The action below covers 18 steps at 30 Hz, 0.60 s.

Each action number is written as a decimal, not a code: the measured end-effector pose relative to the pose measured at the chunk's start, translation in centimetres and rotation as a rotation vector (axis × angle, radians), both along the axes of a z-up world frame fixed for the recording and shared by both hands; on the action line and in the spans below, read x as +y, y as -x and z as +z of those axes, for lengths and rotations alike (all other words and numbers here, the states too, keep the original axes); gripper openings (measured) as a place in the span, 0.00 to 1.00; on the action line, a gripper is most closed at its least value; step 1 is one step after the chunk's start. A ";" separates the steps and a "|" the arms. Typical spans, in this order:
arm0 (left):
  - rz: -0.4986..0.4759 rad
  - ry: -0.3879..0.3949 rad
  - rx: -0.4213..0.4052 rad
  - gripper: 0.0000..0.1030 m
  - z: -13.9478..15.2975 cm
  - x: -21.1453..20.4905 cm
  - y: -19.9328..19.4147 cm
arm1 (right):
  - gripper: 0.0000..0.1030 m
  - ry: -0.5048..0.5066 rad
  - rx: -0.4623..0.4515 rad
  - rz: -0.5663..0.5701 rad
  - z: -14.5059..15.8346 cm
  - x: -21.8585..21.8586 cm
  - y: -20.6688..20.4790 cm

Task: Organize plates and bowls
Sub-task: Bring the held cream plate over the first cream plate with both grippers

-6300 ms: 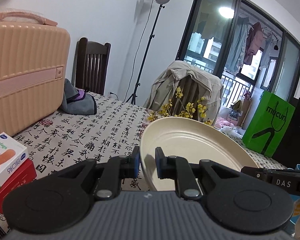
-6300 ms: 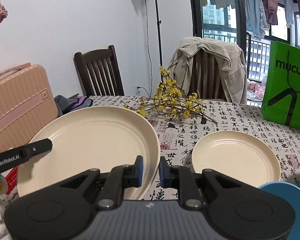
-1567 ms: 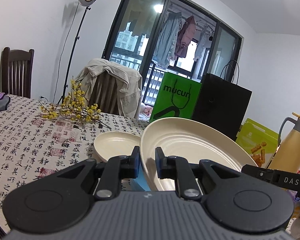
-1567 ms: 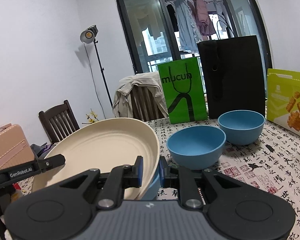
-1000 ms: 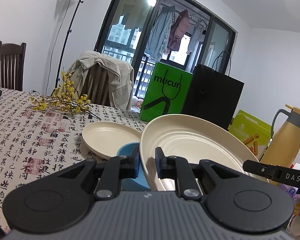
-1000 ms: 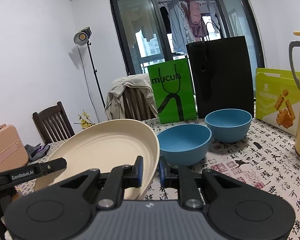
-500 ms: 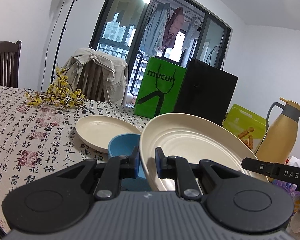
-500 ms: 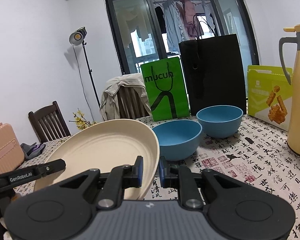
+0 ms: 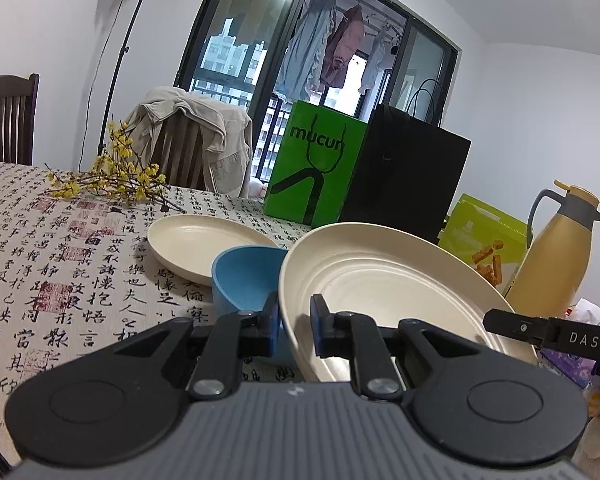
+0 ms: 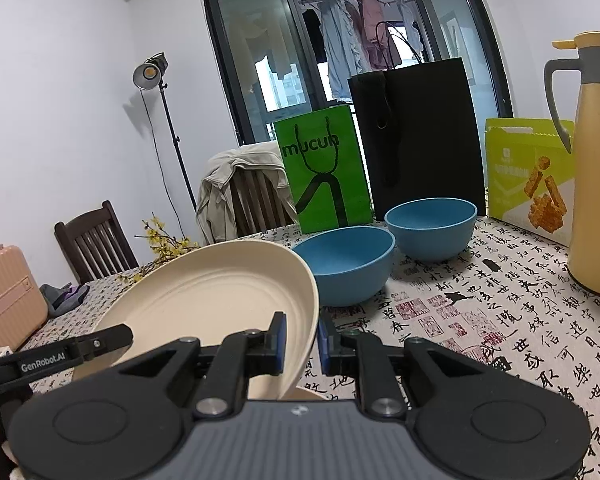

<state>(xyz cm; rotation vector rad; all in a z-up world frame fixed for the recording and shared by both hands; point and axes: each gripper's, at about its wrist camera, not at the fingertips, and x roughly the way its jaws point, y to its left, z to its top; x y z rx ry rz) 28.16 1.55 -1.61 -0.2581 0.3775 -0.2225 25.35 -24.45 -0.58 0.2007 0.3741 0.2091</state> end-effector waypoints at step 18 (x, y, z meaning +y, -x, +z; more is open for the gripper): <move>-0.023 -0.001 0.033 0.15 -1.8 -0.7 1.5 | 0.16 0.015 0.051 -0.010 -2.3 -0.8 1.7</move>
